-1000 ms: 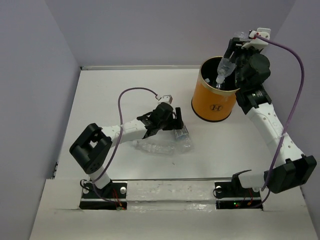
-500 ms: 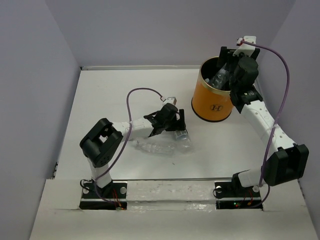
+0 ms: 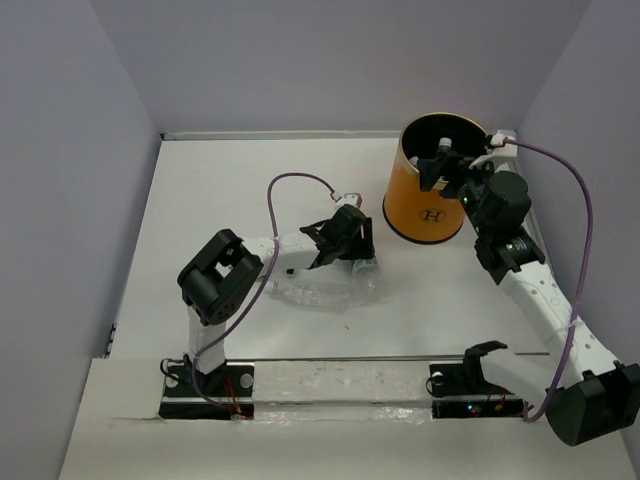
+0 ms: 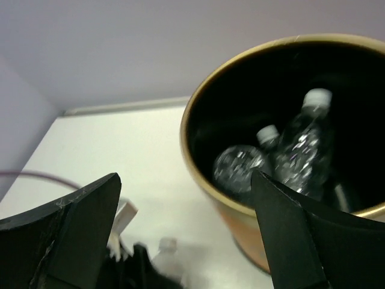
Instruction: Put the plastic bottles in the bin
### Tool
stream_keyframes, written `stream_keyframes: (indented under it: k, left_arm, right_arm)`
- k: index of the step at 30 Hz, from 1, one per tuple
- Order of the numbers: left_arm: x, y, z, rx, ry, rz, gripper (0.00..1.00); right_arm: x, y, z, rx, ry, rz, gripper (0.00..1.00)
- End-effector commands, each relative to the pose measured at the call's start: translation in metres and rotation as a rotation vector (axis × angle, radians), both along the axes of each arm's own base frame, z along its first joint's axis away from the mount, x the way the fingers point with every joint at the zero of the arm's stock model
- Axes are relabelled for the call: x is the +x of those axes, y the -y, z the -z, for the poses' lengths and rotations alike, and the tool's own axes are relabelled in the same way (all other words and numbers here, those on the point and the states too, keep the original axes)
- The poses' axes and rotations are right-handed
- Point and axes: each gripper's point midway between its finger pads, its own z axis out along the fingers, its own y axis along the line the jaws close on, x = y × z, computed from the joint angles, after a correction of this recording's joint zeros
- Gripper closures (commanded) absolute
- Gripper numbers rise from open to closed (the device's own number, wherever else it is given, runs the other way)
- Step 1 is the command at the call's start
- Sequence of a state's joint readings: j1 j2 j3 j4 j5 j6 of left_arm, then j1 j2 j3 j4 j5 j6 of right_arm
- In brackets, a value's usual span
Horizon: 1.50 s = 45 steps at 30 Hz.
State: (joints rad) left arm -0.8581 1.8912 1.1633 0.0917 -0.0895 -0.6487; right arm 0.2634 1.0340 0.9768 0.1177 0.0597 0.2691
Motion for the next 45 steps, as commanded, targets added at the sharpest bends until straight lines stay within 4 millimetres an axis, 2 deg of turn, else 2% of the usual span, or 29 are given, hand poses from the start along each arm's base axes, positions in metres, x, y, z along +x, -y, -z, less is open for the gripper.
stream_keyframes:
  k: [1,5,6,8,9,11,12,14,15,16,19,21,22,25,26,27,28,29,30,31,32,33,36,37,39,40,42,44,45]
  left_arm:
    - [0.013,0.007,-0.036,-0.023,0.085,-0.006,0.42]
    - [0.025,0.010,-0.083,-0.066,0.178,-0.021,0.53]
    - [0.029,0.011,-0.104,-0.088,0.215,-0.023,0.55]
    - [0.032,0.012,-0.126,-0.110,0.253,-0.026,0.55]
    - [0.033,0.011,-0.145,-0.136,0.282,-0.029,0.55]
    - [0.038,0.008,-0.177,-0.166,0.342,-0.048,0.55]
    - [0.036,0.004,-0.202,-0.196,0.380,-0.056,0.55]
    - [0.040,-0.008,-0.236,-0.215,0.450,-0.105,0.55]
    - [0.040,-0.018,-0.268,-0.262,0.515,-0.139,0.55]
    - [0.037,-0.022,-0.282,-0.277,0.538,-0.139,0.55]
    - [0.038,-0.037,-0.365,-0.389,0.703,-0.190,0.56]
    - [0.042,-0.036,-0.390,-0.426,0.757,-0.198,0.56]
    - [0.041,-0.036,-0.422,-0.488,0.818,-0.207,0.56]
    - [0.057,-0.021,-0.439,-0.498,0.873,-0.214,0.56]
    - [0.059,-0.021,-0.466,-0.535,0.917,-0.227,0.56]
    - [0.072,-0.008,-0.456,-0.513,0.917,-0.230,0.56]
    - [0.077,-0.004,-0.461,-0.518,0.937,-0.237,0.56]
    - [0.079,-0.003,-0.482,-0.551,0.971,-0.248,0.56]
    - [0.094,0.014,-0.466,-0.523,0.963,-0.244,0.56]
    - [0.095,0.016,-0.485,-0.554,0.998,-0.250,0.56]
    - [0.101,0.023,-0.483,-0.553,1.007,-0.247,0.56]
    - [0.116,0.039,-0.466,-0.538,1.009,-0.246,0.56]
    - [0.134,0.066,-0.452,-0.529,1.040,-0.244,0.56]
    - [0.133,0.067,-0.466,-0.554,1.068,-0.250,0.56]
    - [0.137,0.080,-0.457,-0.525,1.090,-0.237,0.55]
    - [0.139,0.097,-0.438,-0.496,1.088,-0.218,0.55]
    - [0.137,0.111,-0.427,-0.442,1.133,-0.196,0.53]
    - [0.134,0.121,-0.418,-0.415,1.149,-0.173,0.43]
    - [0.134,0.126,-0.412,-0.396,1.152,-0.163,0.34]
  right_arm:
    - [-0.034,-0.038,0.026,0.116,-0.078,-0.188,0.07]
    - [-0.062,-0.041,0.048,0.118,-0.112,-0.231,0.08]
    - [-0.073,-0.038,0.046,0.124,-0.108,-0.233,0.08]
    - [-0.083,-0.034,0.046,0.147,-0.105,-0.226,0.09]
    - [-0.090,-0.032,0.049,0.149,-0.121,-0.225,0.09]
    - [-0.104,-0.028,0.040,0.156,-0.083,-0.236,0.10]
    - [-0.110,-0.026,0.043,0.148,-0.095,-0.235,0.10]
    - [-0.121,-0.019,0.047,0.151,-0.086,-0.219,0.10]
    - [-0.123,-0.016,0.065,0.148,-0.123,-0.200,0.10]
    - [-0.126,-0.015,0.062,0.162,-0.117,-0.198,0.11]
    - [-0.129,-0.019,0.100,0.207,-0.201,-0.208,0.12]
    - [-0.131,-0.024,0.113,0.213,-0.238,-0.228,0.12]
    - [-0.132,-0.027,0.125,0.215,-0.269,-0.247,0.12]
    - [-0.139,-0.036,0.143,0.217,-0.317,-0.301,0.17]
    - [-0.141,-0.038,0.148,0.223,-0.332,-0.309,0.18]
    - [-0.143,-0.039,0.160,0.225,-0.361,-0.317,0.19]
    - [-0.145,-0.042,0.165,0.227,-0.374,-0.334,0.19]
    - [-0.147,-0.043,0.169,0.231,-0.389,-0.340,0.23]
    - [-0.150,-0.045,0.178,0.231,-0.413,-0.349,0.25]
    - [-0.151,-0.045,0.181,0.235,-0.420,-0.354,0.27]
    - [-0.152,-0.046,0.184,0.236,-0.429,-0.358,0.27]
    - [-0.153,-0.048,0.189,0.237,-0.441,-0.369,0.27]
    - [-0.155,-0.051,0.194,0.239,-0.460,-0.389,0.27]
    - [-0.157,-0.053,0.198,0.236,-0.472,-0.404,0.27]
    - [-0.157,-0.055,0.198,0.235,-0.473,-0.415,0.27]
    - [-0.158,-0.056,0.198,0.236,-0.471,-0.420,0.27]
    - [-0.159,-0.058,0.196,0.226,-0.461,-0.433,0.26]
    - [-0.159,-0.057,0.194,0.220,-0.453,-0.433,0.26]
    - [-0.158,-0.057,0.193,0.213,-0.445,-0.435,0.25]
